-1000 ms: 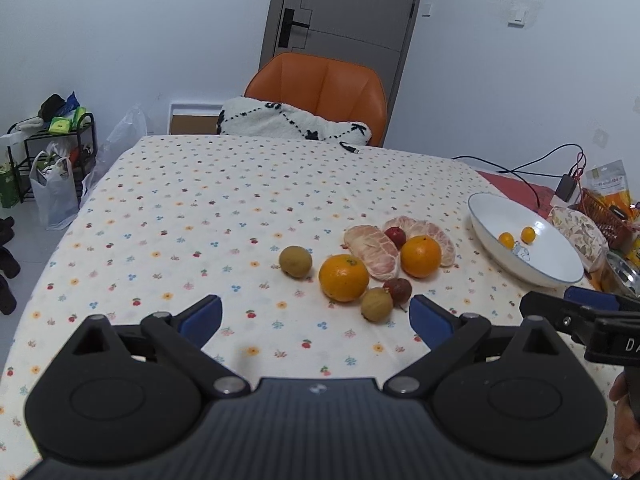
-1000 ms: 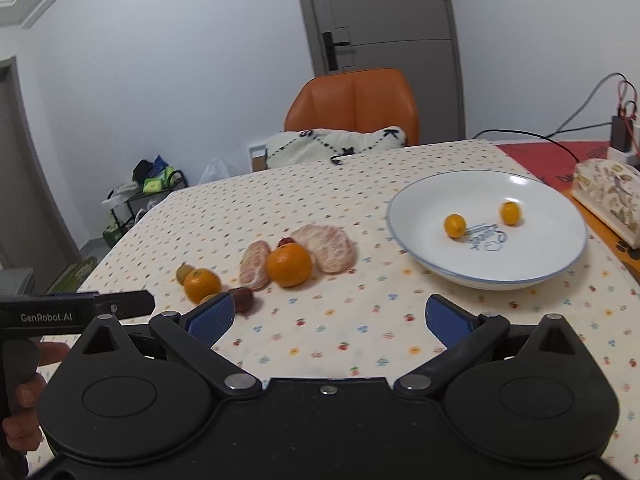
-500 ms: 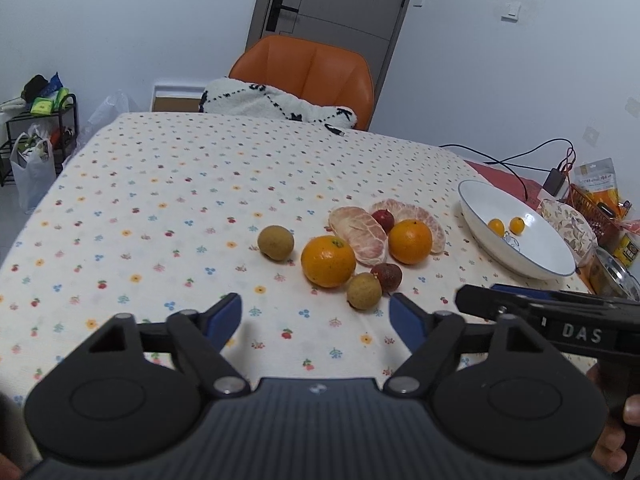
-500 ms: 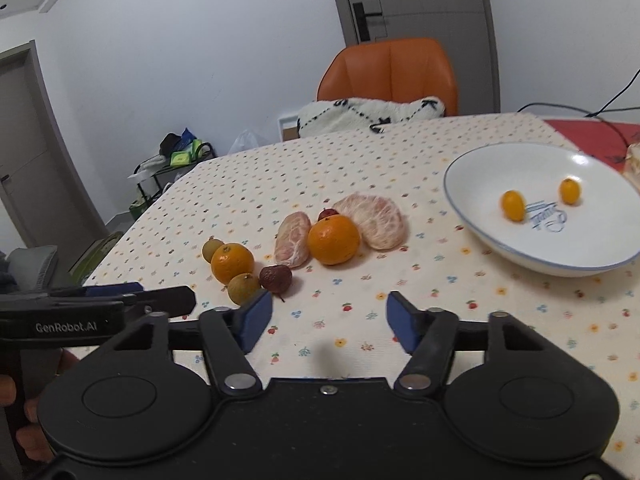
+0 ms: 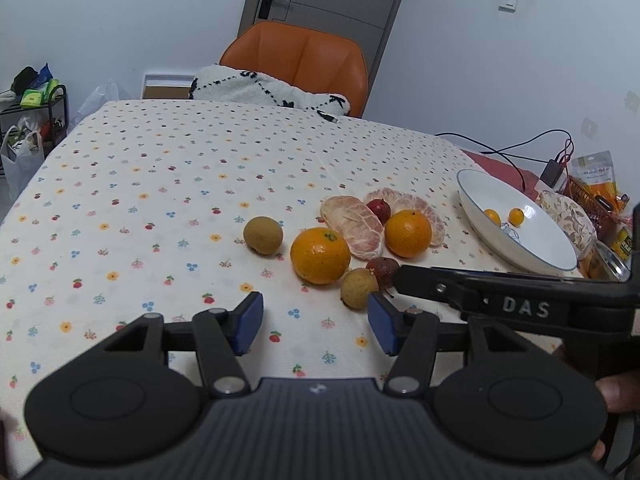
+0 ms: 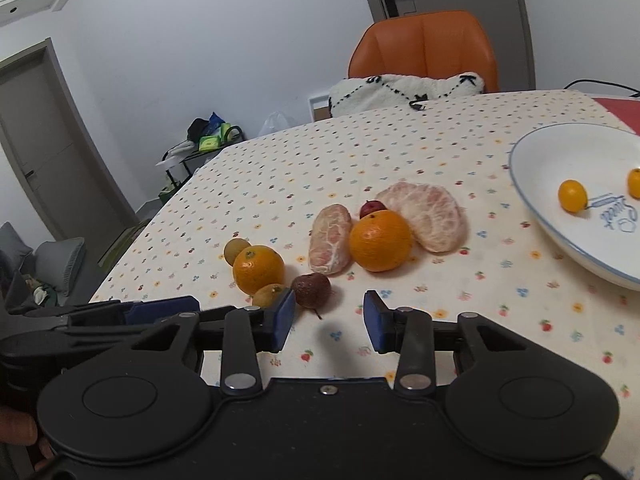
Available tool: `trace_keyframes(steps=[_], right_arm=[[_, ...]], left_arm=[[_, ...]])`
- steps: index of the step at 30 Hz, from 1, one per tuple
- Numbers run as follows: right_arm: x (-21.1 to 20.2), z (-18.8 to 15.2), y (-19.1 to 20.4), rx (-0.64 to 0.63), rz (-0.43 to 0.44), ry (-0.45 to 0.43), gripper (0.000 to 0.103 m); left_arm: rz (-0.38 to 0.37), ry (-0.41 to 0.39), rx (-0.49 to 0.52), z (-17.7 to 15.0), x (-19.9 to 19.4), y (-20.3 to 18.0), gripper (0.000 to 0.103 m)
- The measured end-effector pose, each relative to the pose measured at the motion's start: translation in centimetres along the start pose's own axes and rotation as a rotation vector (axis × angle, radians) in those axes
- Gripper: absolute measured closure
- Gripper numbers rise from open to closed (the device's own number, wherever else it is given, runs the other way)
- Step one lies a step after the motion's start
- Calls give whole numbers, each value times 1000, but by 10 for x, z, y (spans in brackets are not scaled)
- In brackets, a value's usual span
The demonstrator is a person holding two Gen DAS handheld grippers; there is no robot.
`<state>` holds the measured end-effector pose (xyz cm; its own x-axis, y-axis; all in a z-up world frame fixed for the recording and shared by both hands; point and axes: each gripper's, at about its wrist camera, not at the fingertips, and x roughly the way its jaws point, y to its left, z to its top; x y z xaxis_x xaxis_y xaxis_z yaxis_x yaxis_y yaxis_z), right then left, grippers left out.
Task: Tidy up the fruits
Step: 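Grasp a small brown fruit with the left gripper while the right grasps a dark red fruit, then carry both fruits over the white plate and open both grippers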
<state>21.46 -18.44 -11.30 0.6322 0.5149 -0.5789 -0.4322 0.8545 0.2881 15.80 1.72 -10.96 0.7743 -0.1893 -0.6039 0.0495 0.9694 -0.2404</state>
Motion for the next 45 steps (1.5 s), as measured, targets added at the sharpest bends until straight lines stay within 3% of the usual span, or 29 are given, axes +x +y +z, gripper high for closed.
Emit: trace_keyframes(steps=[9, 12, 20, 28, 31, 45], right_arm=[[17, 4, 0, 17, 46, 5, 67], [21, 5, -4, 35, 62, 11, 80], [4, 1, -16, 57, 38, -12, 81], [-15, -6, -29, 74, 2, -34, 80], [-22, -8, -34, 86, -6, -45, 80], [-60, -8, -62, 119, -52, -130, 80]], left_arm=[[6, 12, -12, 3, 6, 3, 47], [5, 8, -8, 4, 6, 1, 47], [-18, 9, 12, 4, 11, -14, 47], [3, 10, 26, 6, 24, -26, 57], [13, 17, 25, 9, 30, -30, 81], [-30, -28, 72, 19, 17, -69, 81]])
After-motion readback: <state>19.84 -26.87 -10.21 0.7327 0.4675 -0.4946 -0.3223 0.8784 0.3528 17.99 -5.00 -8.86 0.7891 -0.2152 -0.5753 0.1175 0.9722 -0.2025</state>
